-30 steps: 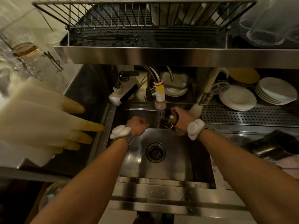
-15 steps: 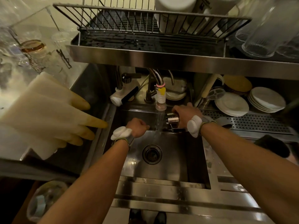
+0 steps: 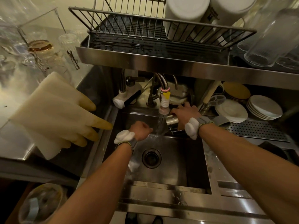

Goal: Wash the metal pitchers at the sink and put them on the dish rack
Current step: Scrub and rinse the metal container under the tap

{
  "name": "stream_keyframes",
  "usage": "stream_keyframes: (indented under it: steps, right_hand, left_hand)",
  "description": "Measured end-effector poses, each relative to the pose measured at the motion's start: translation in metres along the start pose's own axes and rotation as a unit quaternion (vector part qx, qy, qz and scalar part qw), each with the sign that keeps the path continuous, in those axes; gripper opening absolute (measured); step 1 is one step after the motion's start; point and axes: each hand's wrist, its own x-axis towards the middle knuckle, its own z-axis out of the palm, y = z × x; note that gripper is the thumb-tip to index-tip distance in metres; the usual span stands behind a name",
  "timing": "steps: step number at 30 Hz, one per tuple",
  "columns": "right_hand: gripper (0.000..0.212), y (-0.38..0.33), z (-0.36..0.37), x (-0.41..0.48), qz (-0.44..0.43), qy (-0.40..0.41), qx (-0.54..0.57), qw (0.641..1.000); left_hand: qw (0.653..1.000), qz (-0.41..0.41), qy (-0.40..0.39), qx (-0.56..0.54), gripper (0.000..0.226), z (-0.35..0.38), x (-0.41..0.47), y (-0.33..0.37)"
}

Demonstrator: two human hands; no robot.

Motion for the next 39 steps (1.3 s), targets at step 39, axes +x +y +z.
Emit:
stream_keyframes:
  steps: [39]
  right_hand:
    - [0.059, -0.031, 0.068, 0.026, 0.096, 0.021, 0.675, 0.731]
  left_hand:
    - [0.900, -0.152, -0.066, -0.403, 0.053, 0.021, 0.028, -0.014]
